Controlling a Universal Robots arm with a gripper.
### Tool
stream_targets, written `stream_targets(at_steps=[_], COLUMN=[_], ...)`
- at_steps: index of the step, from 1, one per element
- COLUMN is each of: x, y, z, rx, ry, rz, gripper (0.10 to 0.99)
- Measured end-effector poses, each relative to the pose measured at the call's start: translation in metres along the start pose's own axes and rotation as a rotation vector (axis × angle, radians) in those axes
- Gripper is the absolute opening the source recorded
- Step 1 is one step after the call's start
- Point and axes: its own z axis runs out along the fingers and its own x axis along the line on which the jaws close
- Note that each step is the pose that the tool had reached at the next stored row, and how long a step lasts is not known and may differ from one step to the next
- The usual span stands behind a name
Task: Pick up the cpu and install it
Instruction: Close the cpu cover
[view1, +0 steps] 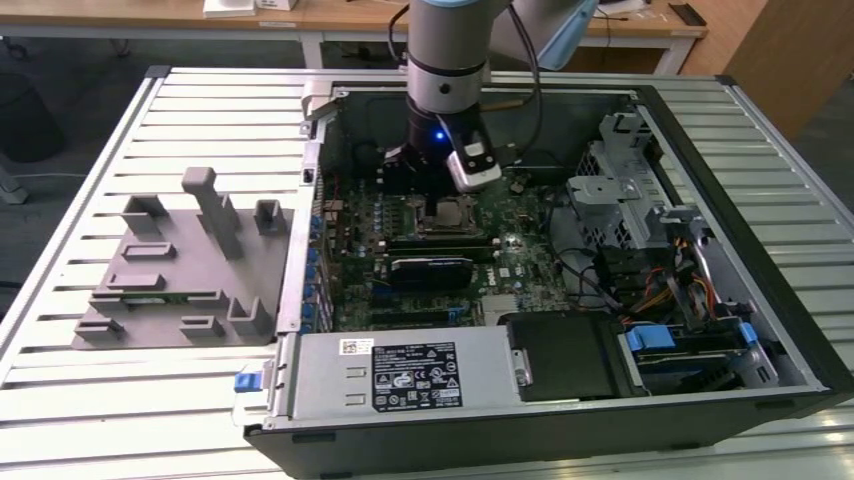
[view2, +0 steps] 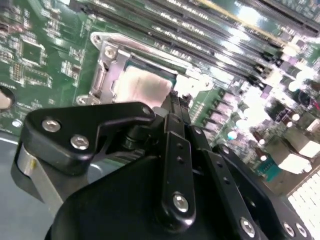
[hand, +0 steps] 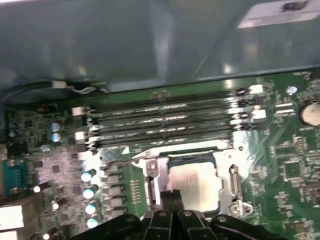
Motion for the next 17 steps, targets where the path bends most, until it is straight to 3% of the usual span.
stream_targets(at_steps=[8, 12, 17], x=[-0.0271, -0.0275, -0.0274], y=[0.0037, 0.0039, 0.0039], z=[-0.0002, -0.0016, -0.0136], rx=[0.0, 0.0, 0.0], ry=[0.0013, 0.0014, 0.0013], rz=[0.0, 0.0, 0.0], gripper=[0.106, 0.106, 0.106])
